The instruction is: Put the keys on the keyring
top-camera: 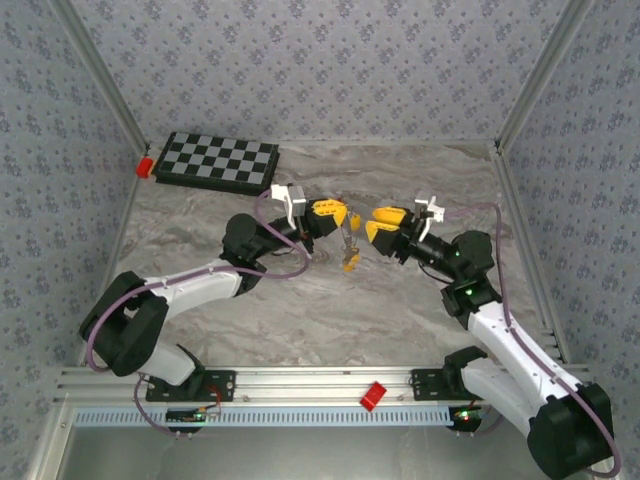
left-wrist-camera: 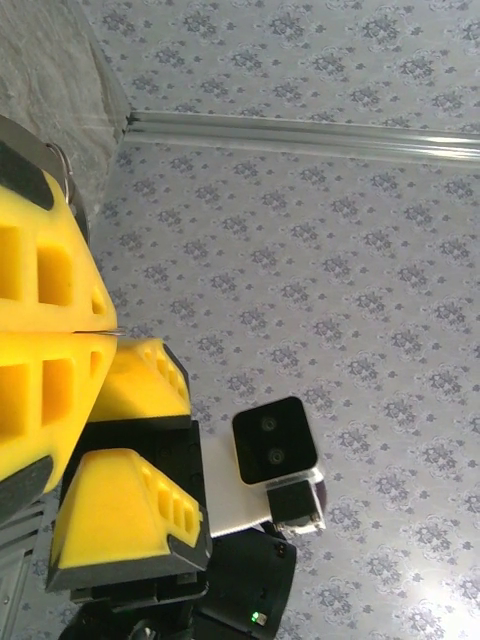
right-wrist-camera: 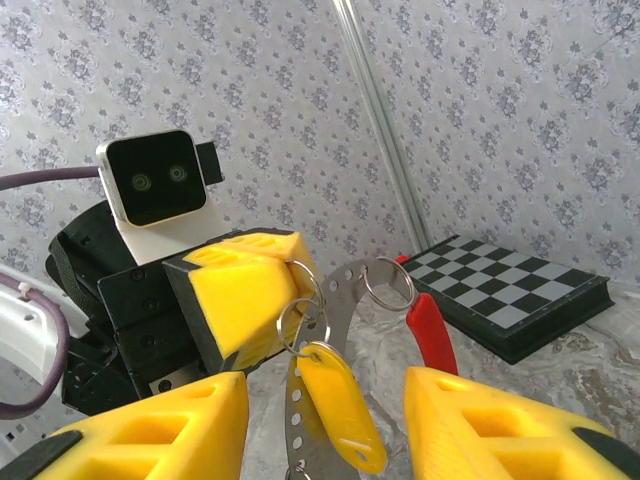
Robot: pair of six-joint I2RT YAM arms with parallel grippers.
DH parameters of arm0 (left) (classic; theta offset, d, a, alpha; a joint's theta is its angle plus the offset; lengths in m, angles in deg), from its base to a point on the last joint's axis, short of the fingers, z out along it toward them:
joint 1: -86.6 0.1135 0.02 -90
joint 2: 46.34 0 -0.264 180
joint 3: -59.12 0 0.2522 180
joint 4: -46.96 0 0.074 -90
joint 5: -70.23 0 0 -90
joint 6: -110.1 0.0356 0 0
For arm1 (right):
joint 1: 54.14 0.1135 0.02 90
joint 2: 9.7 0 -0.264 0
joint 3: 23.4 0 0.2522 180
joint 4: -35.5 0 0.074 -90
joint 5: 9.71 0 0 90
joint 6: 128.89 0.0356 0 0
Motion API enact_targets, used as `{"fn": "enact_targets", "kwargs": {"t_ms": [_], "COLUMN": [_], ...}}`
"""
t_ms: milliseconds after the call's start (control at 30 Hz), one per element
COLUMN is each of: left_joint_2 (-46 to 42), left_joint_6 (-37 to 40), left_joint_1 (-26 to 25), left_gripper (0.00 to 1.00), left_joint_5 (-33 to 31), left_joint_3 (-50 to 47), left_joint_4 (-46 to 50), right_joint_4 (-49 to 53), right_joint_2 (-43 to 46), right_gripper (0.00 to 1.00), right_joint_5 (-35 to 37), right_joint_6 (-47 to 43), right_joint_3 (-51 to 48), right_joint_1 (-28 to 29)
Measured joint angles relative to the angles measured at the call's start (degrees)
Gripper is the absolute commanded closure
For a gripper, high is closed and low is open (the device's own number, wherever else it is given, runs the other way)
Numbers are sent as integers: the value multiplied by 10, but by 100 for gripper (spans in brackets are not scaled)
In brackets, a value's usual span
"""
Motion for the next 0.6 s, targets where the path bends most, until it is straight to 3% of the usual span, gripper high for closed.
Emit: {"fn": "enact_targets", "kwargs": {"t_ms": [500,600], "left_joint_2": [1,1], "left_joint_6": [-23,-27], "left_joint_1": [0,0], "left_gripper": [100,100], "left_joint_5": [39,49], "left_joint_3": [0,0], "left_joint_4": [-16,-17], "right_joint_4": [-61,-75], "right_joint_2": [-60,-76], "right_gripper": [54,61], "right_joint_5": [-46,-63], "right_joint_6": [23,30], "right_joint_3": [0,1], "right_joint_1": [0,0]}}
